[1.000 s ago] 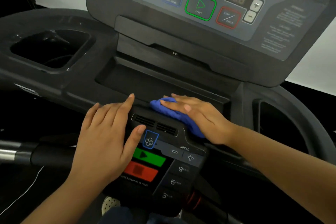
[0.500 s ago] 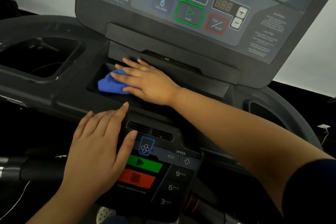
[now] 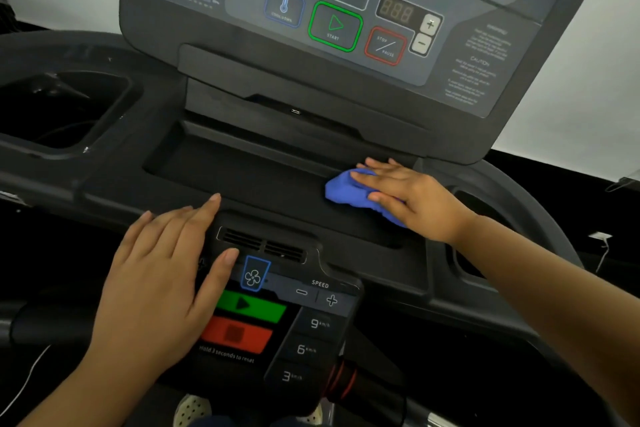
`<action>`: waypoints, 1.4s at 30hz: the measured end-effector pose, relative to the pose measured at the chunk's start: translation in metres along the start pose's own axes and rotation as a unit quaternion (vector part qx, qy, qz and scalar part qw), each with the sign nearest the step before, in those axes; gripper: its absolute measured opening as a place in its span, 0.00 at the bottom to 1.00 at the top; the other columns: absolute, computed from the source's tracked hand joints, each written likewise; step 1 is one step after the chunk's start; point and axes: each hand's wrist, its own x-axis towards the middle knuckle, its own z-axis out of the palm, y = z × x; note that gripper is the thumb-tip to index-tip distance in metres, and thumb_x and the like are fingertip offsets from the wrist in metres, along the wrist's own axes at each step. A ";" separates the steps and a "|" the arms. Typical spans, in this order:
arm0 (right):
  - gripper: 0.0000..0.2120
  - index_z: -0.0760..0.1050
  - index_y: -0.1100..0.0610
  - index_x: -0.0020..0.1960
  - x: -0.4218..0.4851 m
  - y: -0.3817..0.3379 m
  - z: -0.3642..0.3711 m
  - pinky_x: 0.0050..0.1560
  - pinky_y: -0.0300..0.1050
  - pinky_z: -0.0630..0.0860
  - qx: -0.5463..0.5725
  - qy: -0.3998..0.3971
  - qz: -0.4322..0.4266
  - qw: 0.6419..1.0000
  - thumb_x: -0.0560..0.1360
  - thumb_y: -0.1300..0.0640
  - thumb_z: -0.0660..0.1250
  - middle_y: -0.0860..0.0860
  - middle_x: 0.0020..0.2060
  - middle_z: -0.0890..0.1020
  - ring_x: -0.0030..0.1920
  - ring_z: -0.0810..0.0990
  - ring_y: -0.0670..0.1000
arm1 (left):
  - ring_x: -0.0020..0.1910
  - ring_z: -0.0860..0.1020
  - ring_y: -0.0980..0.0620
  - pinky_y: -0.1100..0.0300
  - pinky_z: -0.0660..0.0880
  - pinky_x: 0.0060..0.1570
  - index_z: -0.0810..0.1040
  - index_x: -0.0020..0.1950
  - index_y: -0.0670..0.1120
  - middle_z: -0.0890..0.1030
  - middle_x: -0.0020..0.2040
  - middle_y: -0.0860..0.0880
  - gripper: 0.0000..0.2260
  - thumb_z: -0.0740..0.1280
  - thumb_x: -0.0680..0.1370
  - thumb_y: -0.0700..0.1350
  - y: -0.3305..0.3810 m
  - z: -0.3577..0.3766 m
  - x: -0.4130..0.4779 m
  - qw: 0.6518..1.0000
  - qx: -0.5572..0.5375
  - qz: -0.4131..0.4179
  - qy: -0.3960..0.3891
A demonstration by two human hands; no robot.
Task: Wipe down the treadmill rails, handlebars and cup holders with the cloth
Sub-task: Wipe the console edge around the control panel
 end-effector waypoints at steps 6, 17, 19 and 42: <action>0.16 0.74 0.48 0.64 -0.052 -0.021 0.013 0.64 0.35 0.68 0.092 0.227 0.239 0.940 0.78 0.48 0.62 0.46 0.59 0.79 0.63 0.76 0.48 | 0.61 0.74 0.45 0.49 0.60 0.68 0.68 0.70 0.43 0.79 0.57 0.43 0.29 0.45 0.79 0.61 0.000 0.000 0.000 1.000 -0.004 -0.008 0.001; 0.10 0.67 0.61 0.37 0.007 -0.007 0.004 0.37 0.45 0.61 0.002 0.196 0.456 0.868 0.77 0.61 0.58 0.63 0.42 0.77 0.45 0.76 0.64 | 0.59 0.74 0.45 0.48 0.60 0.68 0.71 0.67 0.42 0.80 0.55 0.43 0.29 0.47 0.79 0.61 0.005 0.000 0.003 1.000 0.000 -0.014 0.018; 0.11 0.66 0.61 0.35 0.014 -0.005 0.002 0.37 0.45 0.60 0.010 0.198 0.463 0.864 0.77 0.61 0.58 0.60 0.36 0.73 0.43 0.76 0.64 | 0.59 0.73 0.45 0.48 0.61 0.67 0.71 0.66 0.42 0.80 0.55 0.43 0.29 0.47 0.79 0.61 0.005 -0.001 0.003 1.000 0.000 -0.012 0.022; 0.16 0.76 0.49 0.63 -0.022 -0.110 0.034 0.62 0.41 0.69 0.007 0.102 0.272 0.957 0.76 0.56 0.62 0.48 0.63 0.77 0.66 0.74 0.50 | 0.60 0.74 0.44 0.49 0.57 0.69 0.70 0.68 0.42 0.79 0.57 0.43 0.30 0.46 0.78 0.62 0.004 0.000 0.001 1.000 -0.005 -0.008 0.000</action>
